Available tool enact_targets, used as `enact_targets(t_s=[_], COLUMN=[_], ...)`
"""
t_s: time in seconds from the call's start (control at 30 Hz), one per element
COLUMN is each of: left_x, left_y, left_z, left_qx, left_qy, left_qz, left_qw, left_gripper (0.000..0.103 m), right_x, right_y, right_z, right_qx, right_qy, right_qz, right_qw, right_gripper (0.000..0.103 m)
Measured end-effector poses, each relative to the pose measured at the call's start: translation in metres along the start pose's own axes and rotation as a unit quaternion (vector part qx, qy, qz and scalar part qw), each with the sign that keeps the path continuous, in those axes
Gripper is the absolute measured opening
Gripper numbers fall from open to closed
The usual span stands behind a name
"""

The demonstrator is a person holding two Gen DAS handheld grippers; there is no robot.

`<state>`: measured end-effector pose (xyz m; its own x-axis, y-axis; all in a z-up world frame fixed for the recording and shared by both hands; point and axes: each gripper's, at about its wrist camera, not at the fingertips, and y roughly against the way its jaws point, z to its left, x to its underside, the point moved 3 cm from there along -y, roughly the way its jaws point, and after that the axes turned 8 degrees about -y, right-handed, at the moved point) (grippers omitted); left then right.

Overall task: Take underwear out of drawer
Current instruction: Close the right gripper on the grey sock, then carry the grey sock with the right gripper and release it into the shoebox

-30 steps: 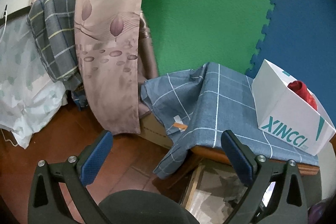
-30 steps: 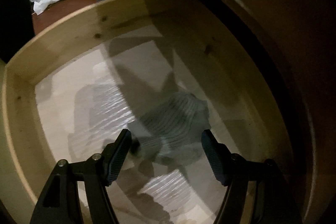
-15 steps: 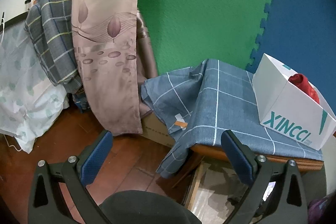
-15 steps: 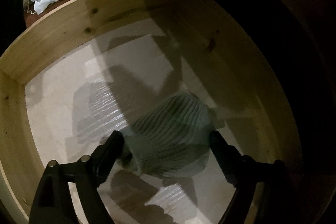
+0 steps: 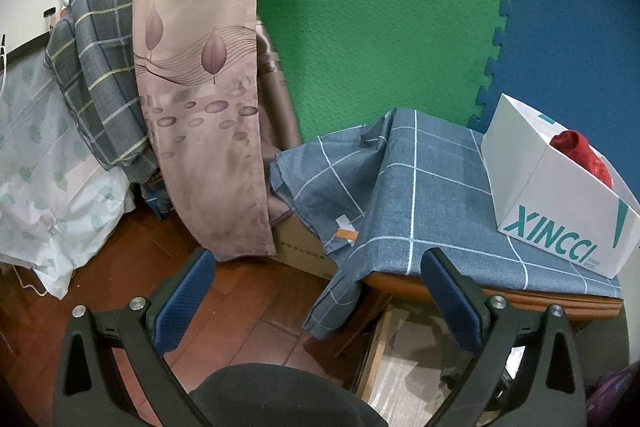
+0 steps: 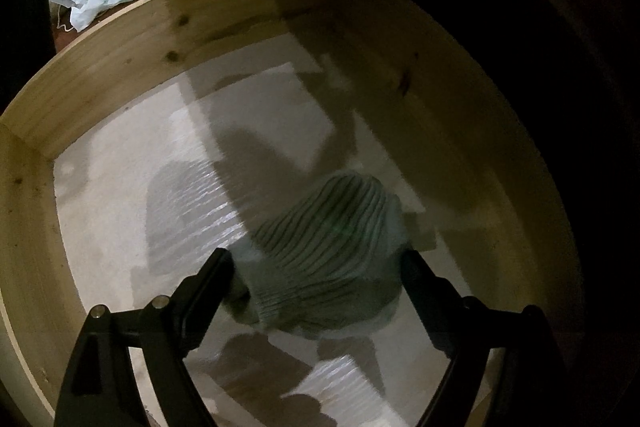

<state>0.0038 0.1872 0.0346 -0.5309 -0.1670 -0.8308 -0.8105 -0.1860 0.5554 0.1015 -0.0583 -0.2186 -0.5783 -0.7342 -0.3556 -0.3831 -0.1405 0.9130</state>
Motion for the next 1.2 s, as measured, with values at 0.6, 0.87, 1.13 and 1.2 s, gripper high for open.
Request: enact_targets(t_s=[0.6, 0.87, 1.13, 1.2], left_x=[-0.001, -0.001, -0.001, -0.002], left_y=[0.0, 0.0, -0.001, -0.001], left_z=[0.0, 0.0, 0.0, 0.0], left_qx=[-0.003, -0.003, -0.003, -0.003], left_qy=[-0.004, -0.005, -0.005, -0.005], left_qz=[-0.001, -0.001, -0.001, -0.001], left_qw=[1.0, 1.0, 1.0, 1.0], left_gripper=[0.102, 0.102, 0.102, 0.102], right_x=[-0.003, 0.0, 0.024, 0.03], right_y=[0.019, 0.069, 0.135, 0.151], right_z=[0.005, 0.004, -0.006, -0.012], right_qx=[-0.009, -0.024, -0.03, -0.03], right_qy=[0.019, -0.003, -0.073, -0.094], right_qz=[0.059, 0.028, -0.035, -0.054], right_qw=[0.998, 0.999, 0.996, 0.994], right_gripper=[0.041, 0.041, 0.041, 0.041])
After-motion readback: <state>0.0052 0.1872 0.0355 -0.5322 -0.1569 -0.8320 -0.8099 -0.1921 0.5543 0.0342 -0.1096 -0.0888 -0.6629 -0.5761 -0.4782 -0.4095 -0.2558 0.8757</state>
